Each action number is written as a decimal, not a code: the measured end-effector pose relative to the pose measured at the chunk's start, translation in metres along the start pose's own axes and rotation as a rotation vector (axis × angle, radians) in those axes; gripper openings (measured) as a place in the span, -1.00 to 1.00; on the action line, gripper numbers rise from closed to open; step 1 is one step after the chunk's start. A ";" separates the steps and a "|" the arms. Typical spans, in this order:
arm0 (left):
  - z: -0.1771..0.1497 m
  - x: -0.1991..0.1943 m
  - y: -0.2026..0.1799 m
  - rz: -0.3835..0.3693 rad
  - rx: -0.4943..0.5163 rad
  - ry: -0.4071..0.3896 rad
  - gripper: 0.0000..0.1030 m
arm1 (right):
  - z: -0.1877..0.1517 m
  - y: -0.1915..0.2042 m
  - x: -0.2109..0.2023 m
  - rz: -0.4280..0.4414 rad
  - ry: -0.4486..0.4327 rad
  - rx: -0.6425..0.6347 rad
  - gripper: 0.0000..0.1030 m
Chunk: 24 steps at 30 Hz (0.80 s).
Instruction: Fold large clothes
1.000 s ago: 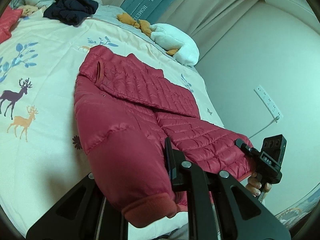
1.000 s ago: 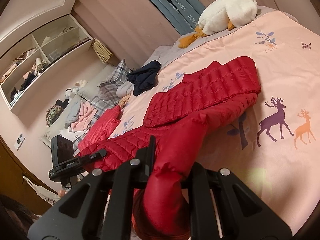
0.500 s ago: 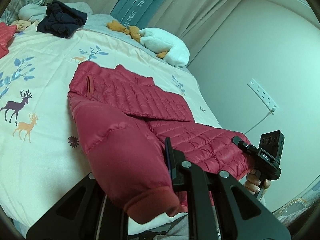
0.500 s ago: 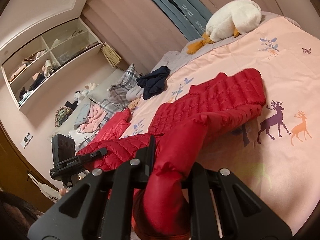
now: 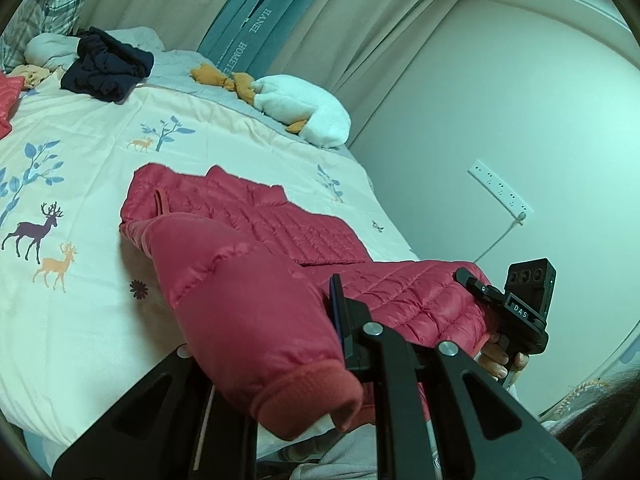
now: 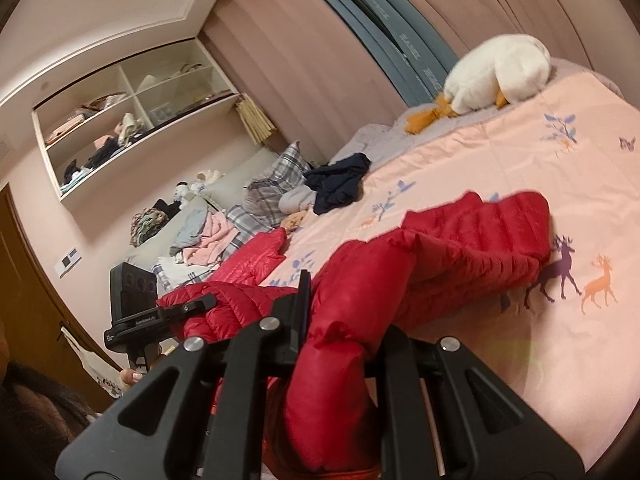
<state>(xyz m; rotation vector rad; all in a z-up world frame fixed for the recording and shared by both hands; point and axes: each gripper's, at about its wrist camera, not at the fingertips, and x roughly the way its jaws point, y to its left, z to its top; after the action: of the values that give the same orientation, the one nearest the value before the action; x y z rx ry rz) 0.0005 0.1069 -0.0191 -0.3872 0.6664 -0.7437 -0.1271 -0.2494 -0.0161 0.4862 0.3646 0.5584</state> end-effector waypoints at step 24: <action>0.012 0.004 0.015 0.049 0.004 -0.053 -0.74 | 0.019 -0.017 0.031 -0.098 -0.041 0.016 -0.76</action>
<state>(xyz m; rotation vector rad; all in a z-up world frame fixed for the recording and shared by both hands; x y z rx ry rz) 0.0181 0.1151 -0.0205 -0.3839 0.6221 -0.6858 -0.0869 -0.2508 -0.0154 0.4924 0.3518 0.4504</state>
